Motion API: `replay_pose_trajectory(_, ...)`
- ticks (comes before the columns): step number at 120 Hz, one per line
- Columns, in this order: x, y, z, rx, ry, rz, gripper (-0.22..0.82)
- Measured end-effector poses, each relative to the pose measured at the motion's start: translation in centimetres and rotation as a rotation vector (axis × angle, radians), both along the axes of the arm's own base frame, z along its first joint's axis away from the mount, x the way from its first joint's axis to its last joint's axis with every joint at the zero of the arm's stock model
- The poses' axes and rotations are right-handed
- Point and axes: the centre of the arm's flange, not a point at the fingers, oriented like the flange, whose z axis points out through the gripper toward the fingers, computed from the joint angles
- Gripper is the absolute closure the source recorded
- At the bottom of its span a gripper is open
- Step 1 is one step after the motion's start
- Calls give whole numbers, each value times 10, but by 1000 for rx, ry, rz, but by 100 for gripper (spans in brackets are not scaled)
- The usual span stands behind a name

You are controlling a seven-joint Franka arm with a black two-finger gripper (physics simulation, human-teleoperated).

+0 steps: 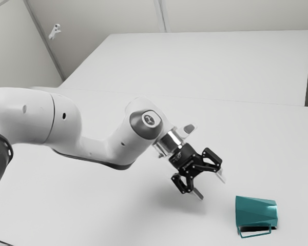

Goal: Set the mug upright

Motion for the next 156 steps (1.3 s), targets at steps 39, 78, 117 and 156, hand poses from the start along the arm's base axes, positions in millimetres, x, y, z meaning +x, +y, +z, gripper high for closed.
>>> replay_pose_trajectory(39, 8, -26, -23, -18, -15, 0, 0)
replay_pose_trajectory(78, 6, -50, -31, -50, -14, 12, 0)
replay_pose_trajectory(117, 21, -66, -40, -112, 13, 62, 0)
replay_pose_trajectory(156, 10, -94, -45, -176, 62, 75, 0)
